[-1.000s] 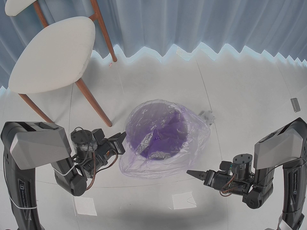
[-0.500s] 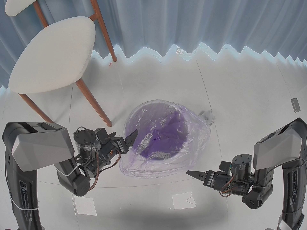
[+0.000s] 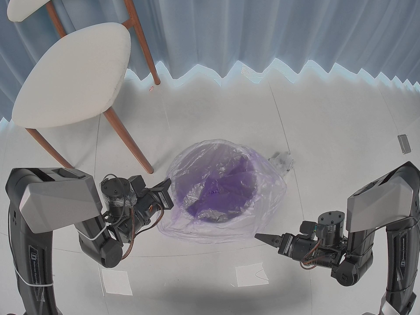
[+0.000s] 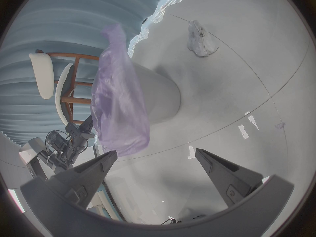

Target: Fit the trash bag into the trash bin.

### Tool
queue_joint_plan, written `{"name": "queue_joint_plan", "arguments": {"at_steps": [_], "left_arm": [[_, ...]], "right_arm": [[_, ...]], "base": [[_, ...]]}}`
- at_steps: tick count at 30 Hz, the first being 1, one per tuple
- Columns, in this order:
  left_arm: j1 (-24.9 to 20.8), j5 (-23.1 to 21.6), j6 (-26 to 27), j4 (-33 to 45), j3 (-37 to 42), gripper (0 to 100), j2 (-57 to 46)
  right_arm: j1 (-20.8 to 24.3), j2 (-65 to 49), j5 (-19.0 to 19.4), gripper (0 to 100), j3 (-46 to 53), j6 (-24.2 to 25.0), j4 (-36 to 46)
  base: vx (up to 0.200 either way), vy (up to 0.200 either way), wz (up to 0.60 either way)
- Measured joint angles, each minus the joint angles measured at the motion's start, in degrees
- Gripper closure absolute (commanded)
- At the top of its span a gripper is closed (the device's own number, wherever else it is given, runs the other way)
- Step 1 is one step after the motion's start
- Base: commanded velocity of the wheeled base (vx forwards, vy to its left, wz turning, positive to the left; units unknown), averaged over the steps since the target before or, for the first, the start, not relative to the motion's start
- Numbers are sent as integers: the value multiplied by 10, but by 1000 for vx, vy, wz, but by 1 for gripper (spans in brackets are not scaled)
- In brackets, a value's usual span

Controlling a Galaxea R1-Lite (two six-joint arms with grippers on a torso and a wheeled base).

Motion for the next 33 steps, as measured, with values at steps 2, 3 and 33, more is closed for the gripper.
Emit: {"name": "queue_joint_plan", "arguments": {"at_steps": [2, 3, 33], "left_arm": [[1, 0, -2, 5, 2, 100, -5], [2, 0, -2, 4, 1, 100, -9], [53, 1, -102, 51, -219, 100, 89]], "right_arm": [[0, 0, 0, 0, 0, 0, 0], [0, 0, 0, 0, 0, 0, 0], [0, 1, 0, 0, 0, 0, 0]], "base": [[0, 0, 0], [0, 0, 0], [0, 0, 0]]}}
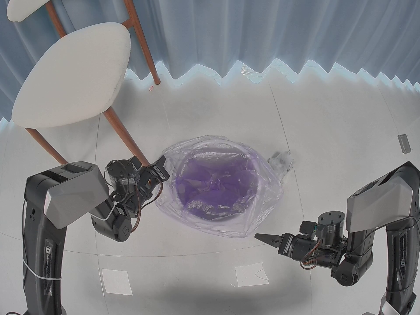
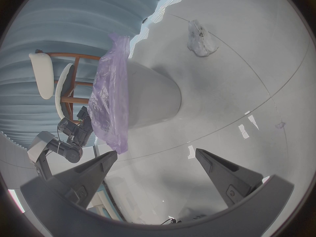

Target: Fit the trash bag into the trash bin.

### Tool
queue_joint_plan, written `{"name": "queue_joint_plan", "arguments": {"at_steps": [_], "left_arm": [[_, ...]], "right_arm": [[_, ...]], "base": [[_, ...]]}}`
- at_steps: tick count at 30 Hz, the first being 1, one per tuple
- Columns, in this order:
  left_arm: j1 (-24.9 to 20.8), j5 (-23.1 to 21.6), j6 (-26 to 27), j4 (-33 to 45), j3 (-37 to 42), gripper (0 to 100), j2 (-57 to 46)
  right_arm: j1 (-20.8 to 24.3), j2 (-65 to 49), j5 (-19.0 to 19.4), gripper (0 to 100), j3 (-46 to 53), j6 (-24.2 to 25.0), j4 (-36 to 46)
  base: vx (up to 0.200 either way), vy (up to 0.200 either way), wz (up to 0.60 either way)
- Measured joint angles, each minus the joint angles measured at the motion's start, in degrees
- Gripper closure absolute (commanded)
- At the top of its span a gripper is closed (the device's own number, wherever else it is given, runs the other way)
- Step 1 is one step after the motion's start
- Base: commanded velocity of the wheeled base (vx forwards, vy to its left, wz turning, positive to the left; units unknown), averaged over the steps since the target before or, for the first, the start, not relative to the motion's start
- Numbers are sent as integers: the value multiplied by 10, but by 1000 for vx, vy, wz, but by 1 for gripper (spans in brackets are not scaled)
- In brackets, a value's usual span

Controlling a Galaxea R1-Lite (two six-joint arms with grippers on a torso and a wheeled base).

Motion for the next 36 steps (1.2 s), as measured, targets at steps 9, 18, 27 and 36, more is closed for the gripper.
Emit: {"name": "queue_joint_plan", "arguments": {"at_steps": [9, 18, 27, 36], "left_arm": [[4, -1, -48, 5, 3, 100, 4], [17, -10, -200, 1, 11, 100, 11], [19, -28, -271, -39, -11, 100, 59], [6, -21, -267, -45, -3, 0, 69]], "right_arm": [[0, 0, 0, 0, 0, 0, 0], [0, 0, 0, 0, 1, 0, 0], [1, 0, 0, 0, 1, 0, 0], [1, 0, 0, 0, 1, 0, 0]], "base": [[0, 0, 0], [0, 0, 0], [0, 0, 0], [0, 0, 0]]}}
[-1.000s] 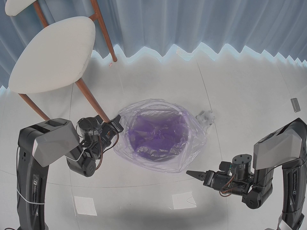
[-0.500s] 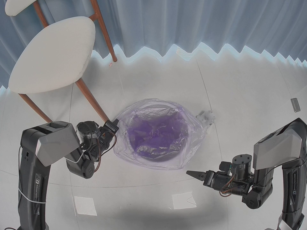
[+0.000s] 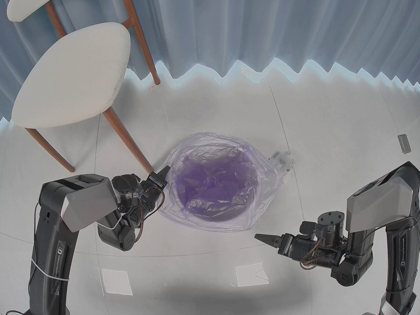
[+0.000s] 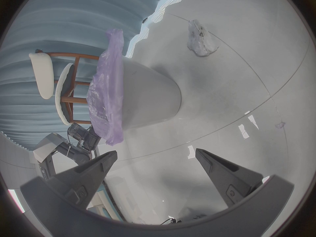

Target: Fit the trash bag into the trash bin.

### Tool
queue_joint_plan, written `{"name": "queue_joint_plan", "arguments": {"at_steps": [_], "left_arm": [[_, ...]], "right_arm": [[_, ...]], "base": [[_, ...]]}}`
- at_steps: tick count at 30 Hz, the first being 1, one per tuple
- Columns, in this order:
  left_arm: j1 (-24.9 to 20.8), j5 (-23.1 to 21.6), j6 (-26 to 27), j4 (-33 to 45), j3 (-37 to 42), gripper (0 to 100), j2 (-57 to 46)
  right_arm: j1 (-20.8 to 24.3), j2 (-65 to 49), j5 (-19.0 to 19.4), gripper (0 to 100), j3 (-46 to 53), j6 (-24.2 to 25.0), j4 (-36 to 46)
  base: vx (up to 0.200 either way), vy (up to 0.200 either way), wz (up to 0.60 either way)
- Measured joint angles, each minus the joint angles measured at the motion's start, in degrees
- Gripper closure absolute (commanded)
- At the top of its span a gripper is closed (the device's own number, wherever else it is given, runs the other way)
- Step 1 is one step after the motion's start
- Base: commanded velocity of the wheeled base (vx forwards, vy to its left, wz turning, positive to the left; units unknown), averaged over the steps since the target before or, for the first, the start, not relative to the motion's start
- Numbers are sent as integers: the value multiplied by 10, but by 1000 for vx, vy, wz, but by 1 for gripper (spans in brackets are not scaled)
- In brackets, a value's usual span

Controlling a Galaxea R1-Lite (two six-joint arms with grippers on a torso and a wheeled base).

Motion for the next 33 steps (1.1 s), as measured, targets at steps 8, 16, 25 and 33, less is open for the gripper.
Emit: {"name": "queue_joint_plan", "arguments": {"at_steps": [8, 16, 25, 33], "left_arm": [[4, 25, 1, -1, 31, 0, -59], [-3, 27, 9, 0, 148, 0, -171], [-51, 29, 173, 96, 248, 0, -265], [-97, 32, 174, 266, 231, 0, -287]], "right_arm": [[0, 0, 0, 0, 1, 0, 0], [0, 0, 0, 0, 3, -1, 0], [0, 0, 0, 0, 3, -1, 0], [0, 0, 0, 0, 4, -4, 0]], "base": [[0, 0, 0], [0, 0, 0], [0, 0, 0], [0, 0, 0]]}}
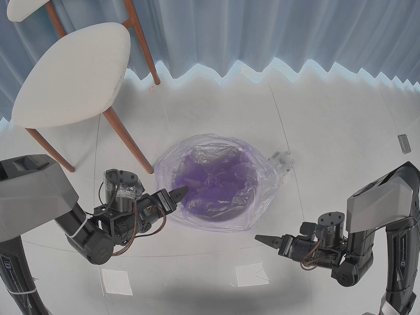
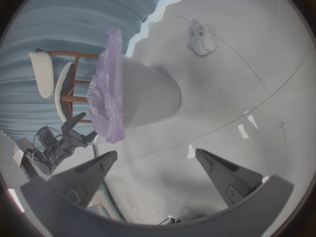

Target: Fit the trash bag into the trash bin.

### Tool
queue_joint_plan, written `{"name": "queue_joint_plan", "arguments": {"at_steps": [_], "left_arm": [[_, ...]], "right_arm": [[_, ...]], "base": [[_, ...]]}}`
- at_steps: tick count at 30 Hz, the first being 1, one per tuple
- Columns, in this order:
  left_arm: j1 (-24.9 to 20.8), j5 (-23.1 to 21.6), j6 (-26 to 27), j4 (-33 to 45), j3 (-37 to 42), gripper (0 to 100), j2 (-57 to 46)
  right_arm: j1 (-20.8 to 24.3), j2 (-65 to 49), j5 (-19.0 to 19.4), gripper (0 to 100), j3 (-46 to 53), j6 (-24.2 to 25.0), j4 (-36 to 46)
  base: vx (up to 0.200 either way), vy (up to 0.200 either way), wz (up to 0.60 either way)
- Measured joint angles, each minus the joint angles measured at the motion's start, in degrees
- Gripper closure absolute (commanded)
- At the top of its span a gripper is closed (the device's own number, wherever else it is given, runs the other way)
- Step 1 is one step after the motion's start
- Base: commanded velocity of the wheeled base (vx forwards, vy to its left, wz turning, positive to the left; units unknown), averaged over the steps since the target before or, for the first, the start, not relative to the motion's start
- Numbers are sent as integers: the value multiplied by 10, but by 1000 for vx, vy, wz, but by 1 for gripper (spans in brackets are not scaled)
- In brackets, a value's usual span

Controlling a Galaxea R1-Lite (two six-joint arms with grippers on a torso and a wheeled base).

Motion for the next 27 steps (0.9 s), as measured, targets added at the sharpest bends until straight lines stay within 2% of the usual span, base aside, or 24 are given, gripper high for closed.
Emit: {"name": "queue_joint_plan", "arguments": {"at_steps": [4, 14, 23, 24, 27], "left_arm": [[-15, 1, -34, 56, -24, 0, -6], [-32, 1, -43, 169, -108, 0, 1], [-39, 11, -47, 220, -169, 0, 35], [-40, 15, -47, 228, -174, 100, 39], [-42, 23, -45, 245, -191, 100, 47]], "right_arm": [[-2, 1, -1, 0, -1, 0, 0], [-6, 2, -1, 0, -3, 0, 0], [-14, 4, -1, 0, -6, 3, 0], [-14, 5, -1, 0, -6, 3, 0], [-14, 5, -1, 0, -6, 3, 0]], "base": [[0, 0, 0], [0, 0, 0], [0, 0, 0], [0, 0, 0], [0, 0, 0]]}}
